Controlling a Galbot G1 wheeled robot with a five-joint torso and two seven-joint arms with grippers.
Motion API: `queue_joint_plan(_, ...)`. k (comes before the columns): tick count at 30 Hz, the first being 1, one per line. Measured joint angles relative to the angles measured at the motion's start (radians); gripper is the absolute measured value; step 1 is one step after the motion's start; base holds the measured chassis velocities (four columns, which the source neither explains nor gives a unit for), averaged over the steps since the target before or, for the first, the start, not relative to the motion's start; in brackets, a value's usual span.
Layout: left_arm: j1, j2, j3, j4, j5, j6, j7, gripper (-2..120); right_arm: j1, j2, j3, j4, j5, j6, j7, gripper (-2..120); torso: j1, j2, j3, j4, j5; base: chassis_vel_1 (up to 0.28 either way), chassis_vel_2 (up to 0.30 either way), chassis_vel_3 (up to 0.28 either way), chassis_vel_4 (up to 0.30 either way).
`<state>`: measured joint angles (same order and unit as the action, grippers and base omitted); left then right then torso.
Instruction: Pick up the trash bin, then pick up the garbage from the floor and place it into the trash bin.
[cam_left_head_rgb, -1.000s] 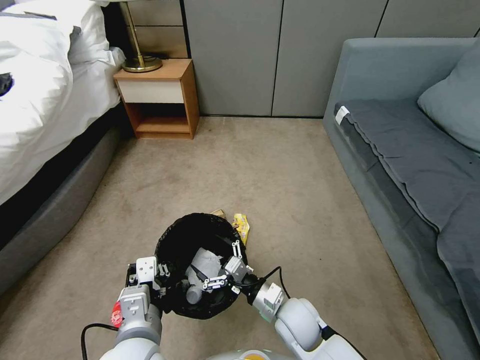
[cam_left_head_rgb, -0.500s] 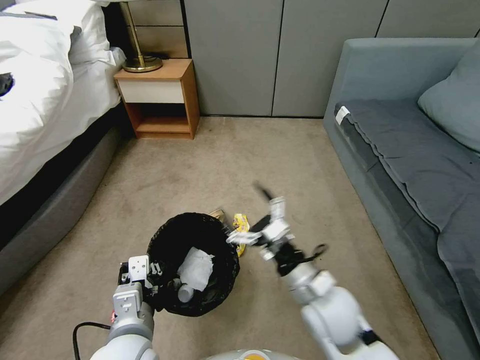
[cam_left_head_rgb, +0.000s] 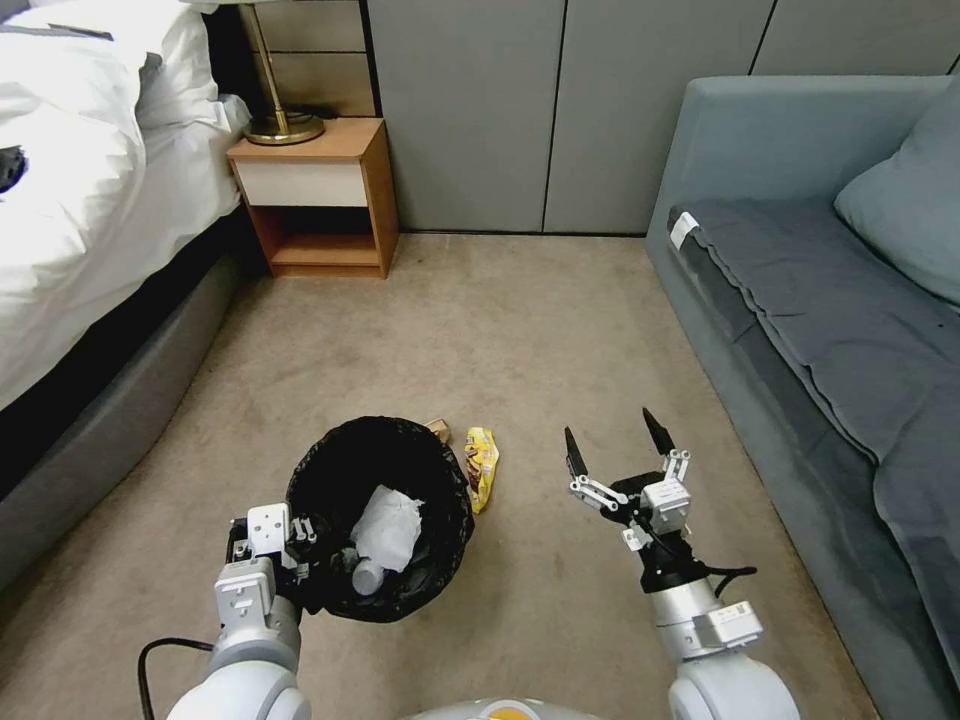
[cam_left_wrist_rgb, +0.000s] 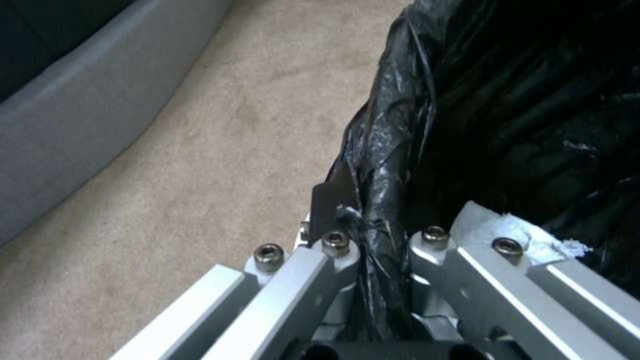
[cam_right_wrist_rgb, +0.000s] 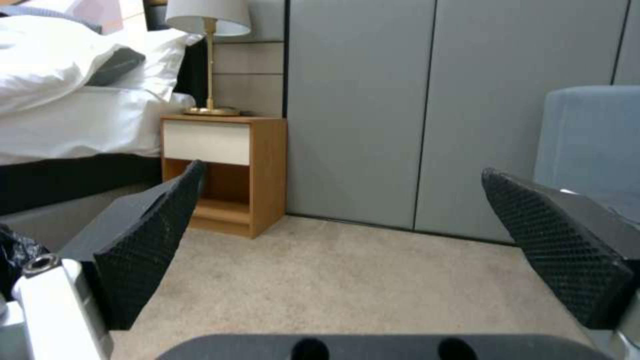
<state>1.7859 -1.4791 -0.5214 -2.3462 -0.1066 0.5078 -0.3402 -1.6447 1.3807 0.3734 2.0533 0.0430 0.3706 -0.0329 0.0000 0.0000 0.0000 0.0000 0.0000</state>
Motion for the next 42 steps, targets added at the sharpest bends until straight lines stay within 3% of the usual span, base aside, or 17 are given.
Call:
queue_joint_plan(15,0.005,-0.003,0.003,-0.006,0.003,0.000,0.000,1,0.057,-0.012,-0.007,-0.008,0.003,-0.042,-0.001,100,0.000,0.000,0.000,0.0000,0.0000,0.012,0.014,0.015,0.014)
queue_joint_plan(29,0.016,-0.003,0.003,-0.010,0.007,-0.004,0.001,1,0.179,-0.039,-0.069,-0.032,0.047,-0.184,0.030,100,0.000,0.000,0.000,0.0001,-0.0001,0.094,0.094,0.085,0.097)
queue_joint_plan(37,0.022,-0.004,0.003,-0.011,0.017,-0.010,0.000,1,0.263,-0.044,-0.109,-0.128,0.071,-0.260,0.045,100,0.000,0.000,0.000,0.0003,0.0000,0.085,0.081,0.083,0.083)
queue_joint_plan(42,0.029,-0.007,0.009,-0.013,0.024,-0.010,0.002,1,0.370,-0.042,-0.130,-0.269,0.096,-0.319,0.066,100,0.000,0.000,0.000,-0.0004,-0.0003,0.000,0.000,0.000,0.000)
